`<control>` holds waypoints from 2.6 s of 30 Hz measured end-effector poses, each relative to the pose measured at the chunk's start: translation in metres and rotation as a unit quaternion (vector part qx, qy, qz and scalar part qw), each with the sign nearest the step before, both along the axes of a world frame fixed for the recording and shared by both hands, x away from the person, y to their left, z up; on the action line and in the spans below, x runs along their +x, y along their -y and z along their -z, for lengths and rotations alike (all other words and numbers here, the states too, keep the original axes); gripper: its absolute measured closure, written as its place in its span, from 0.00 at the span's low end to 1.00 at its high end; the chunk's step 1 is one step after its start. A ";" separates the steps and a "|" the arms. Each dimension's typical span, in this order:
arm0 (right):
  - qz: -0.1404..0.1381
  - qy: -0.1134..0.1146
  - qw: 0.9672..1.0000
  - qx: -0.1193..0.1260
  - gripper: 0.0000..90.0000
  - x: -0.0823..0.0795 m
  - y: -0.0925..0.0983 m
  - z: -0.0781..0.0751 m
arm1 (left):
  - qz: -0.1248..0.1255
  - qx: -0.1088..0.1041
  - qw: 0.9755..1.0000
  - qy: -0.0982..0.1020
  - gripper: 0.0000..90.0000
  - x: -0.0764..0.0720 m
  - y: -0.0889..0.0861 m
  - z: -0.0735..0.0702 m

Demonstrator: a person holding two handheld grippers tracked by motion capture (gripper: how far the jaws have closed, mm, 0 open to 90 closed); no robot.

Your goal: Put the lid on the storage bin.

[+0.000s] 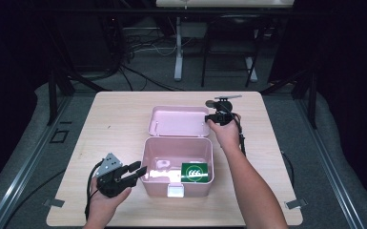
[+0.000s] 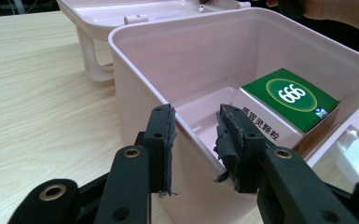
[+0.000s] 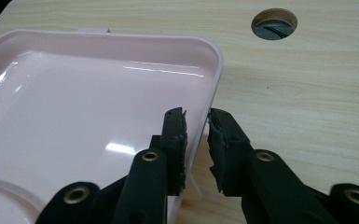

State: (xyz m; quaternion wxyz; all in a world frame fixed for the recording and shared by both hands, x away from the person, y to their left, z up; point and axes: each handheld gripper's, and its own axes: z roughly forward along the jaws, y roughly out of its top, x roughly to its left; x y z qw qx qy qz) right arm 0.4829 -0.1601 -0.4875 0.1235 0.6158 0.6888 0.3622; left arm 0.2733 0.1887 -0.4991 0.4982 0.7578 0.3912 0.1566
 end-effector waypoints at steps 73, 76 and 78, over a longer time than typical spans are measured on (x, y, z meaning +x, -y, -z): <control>-0.005 0.101 0.995 -0.028 0.97 -0.039 -0.005 -0.067 | -0.001 -0.001 1.000 -0.001 0.72 0.001 0.001 0.000; -0.006 0.105 0.994 -0.025 0.97 -0.042 -0.004 -0.069 | -0.001 0.000 1.000 -0.001 0.72 0.001 0.001 0.000; -0.011 0.111 0.993 -0.027 0.97 -0.045 -0.003 -0.071 | -0.001 0.000 1.000 -0.002 0.72 0.001 0.001 0.000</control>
